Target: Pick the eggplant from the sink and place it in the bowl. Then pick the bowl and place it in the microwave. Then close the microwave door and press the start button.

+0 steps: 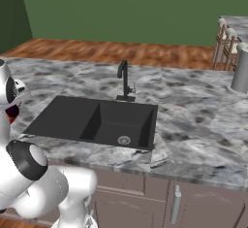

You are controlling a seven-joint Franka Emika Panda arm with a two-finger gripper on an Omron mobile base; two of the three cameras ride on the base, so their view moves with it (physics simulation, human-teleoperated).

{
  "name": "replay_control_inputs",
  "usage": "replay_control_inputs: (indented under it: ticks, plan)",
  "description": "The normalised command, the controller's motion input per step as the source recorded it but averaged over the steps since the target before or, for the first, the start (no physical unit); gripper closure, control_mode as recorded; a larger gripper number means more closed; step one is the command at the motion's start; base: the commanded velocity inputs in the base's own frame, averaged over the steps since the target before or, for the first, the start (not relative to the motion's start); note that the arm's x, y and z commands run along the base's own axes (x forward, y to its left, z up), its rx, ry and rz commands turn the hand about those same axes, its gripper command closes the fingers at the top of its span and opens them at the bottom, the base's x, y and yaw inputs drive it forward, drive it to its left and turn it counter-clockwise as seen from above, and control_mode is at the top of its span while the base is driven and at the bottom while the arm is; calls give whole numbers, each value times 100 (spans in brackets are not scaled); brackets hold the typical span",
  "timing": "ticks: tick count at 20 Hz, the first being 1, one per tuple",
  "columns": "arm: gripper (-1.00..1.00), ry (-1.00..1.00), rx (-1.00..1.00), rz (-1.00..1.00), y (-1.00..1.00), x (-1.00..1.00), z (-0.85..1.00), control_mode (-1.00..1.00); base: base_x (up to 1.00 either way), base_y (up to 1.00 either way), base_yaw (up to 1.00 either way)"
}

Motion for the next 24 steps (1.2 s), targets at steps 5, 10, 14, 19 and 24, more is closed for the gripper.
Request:
replay_control_inputs:
  ticks: [5,10,14,19,24]
  plan:
    - [100,1,-3,19,65,28,0,-100,0,0,0]
    - [100,7,-10,2,65,28,-1,-100,0,0,0]
    - [100,9,-13,0,59,34,-6,-100,0,0,0]
    - [100,8,-9,0,52,34,-8,-100,0,0,0]
    - [100,3,-7,0,43,28,-37,-100,0,0,0]
